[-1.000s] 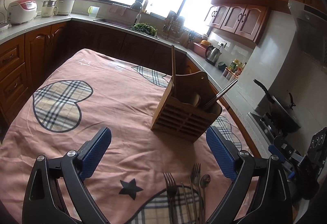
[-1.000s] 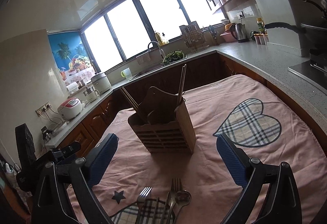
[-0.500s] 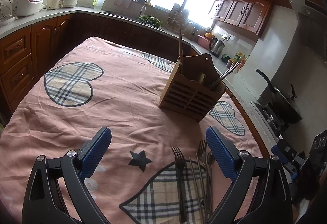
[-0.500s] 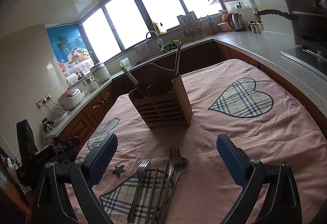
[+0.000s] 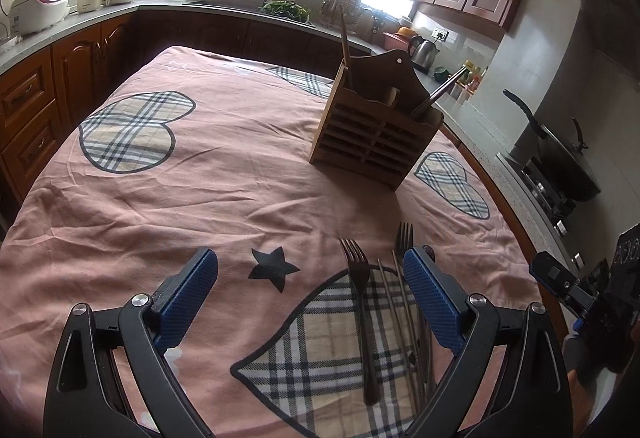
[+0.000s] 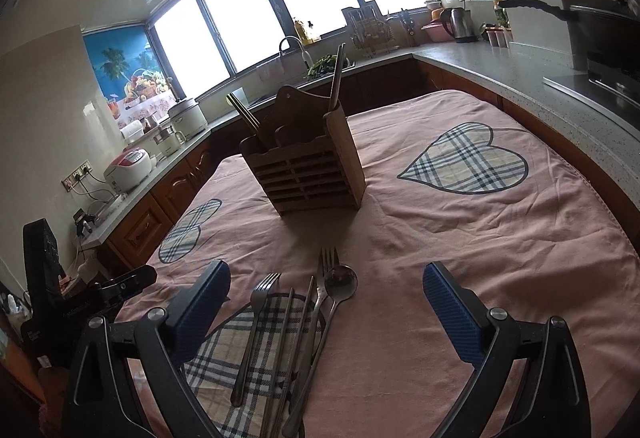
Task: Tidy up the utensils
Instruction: 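Move both open tools back down to the forks and spoons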
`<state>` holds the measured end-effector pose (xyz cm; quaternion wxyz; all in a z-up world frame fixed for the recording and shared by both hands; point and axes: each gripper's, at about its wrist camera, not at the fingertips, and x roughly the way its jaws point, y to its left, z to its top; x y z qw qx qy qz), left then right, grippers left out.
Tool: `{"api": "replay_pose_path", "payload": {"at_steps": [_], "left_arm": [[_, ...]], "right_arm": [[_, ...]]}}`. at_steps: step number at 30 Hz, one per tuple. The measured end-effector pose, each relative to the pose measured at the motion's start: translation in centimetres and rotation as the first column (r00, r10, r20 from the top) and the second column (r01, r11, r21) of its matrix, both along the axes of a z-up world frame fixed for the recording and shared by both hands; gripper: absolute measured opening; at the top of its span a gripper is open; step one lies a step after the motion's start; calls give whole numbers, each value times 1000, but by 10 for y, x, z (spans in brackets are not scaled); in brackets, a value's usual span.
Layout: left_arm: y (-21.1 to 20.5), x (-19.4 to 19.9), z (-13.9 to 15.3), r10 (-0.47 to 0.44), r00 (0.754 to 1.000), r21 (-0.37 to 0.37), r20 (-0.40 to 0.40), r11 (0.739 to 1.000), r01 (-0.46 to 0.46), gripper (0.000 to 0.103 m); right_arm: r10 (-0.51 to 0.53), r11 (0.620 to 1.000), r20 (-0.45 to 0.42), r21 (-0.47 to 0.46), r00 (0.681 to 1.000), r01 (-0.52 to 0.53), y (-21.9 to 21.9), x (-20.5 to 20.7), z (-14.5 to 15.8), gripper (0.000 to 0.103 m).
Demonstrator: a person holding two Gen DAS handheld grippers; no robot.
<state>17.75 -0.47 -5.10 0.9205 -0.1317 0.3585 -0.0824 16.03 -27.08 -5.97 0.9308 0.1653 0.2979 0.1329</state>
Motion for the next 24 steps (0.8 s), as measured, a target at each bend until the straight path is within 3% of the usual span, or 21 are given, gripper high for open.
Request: {"api": "replay_pose_path", "payload": {"at_steps": [8, 10, 13, 24], "left_arm": [[-19, 10, -19, -61, 996, 60, -62, 996, 65, 96], [-24, 13, -23, -78, 994, 68, -75, 994, 84, 96], [-31, 20, -27, -99, 991, 82, -93, 991, 107, 96], [-48, 39, -37, -145, 981, 117, -131, 980, 160, 91]], "right_arm": [[28, 1000, -75, 1, 997, -28, 8, 10, -19, 82], [36, 999, -95, 4, 995, -35, 8, 13, -24, 69], [50, 999, -133, 22, 990, -47, 8, 19, -31, 61], [61, 998, -193, 24, 979, -57, 9, 33, -45, 57]]}}
